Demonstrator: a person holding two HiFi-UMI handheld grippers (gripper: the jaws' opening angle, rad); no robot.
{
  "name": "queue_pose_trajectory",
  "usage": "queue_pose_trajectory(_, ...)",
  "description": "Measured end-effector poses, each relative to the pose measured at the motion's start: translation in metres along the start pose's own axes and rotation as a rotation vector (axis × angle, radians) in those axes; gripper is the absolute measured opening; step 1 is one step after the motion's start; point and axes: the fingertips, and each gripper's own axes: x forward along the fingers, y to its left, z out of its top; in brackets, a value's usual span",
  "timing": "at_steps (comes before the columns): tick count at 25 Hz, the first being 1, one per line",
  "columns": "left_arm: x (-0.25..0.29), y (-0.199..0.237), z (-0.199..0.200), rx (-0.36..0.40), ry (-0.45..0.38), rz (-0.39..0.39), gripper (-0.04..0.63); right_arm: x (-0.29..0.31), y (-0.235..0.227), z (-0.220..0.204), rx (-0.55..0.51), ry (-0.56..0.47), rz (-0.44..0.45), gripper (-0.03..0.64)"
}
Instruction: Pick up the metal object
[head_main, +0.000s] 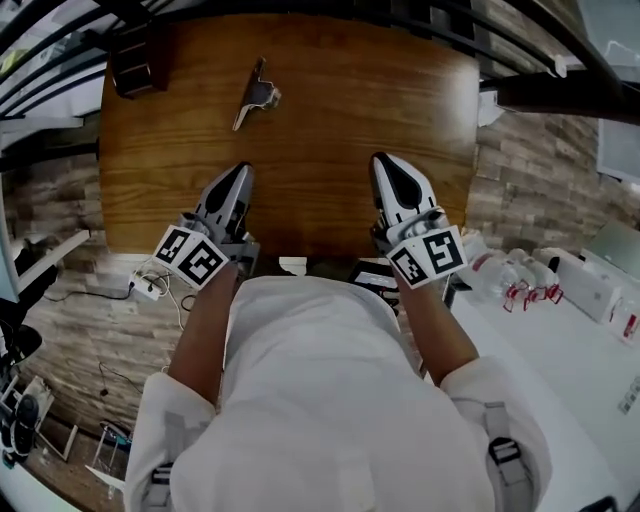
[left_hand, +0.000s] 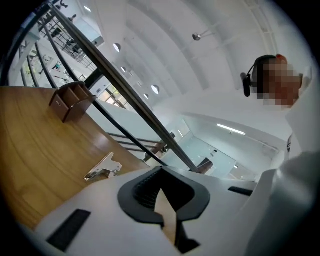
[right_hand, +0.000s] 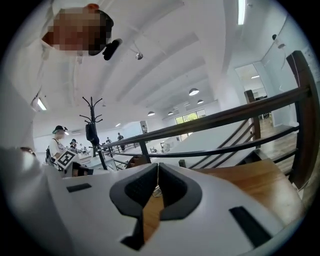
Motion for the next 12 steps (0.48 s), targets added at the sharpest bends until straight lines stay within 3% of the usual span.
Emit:
queue_pose_trajectory(4,0.029,-0.008,-0.005,-0.003,-0.043,0.037,0.014,-0.004,-0.032,-0.010,0.002,0.032,0.054,0.025)
queue_pose_trajectory(12,0.053,-0.011,-0.004,-0.122,-0.172,0.070,0.014,-0.005,-0.056,-0.008,0.019,0.015,0.163,0.025)
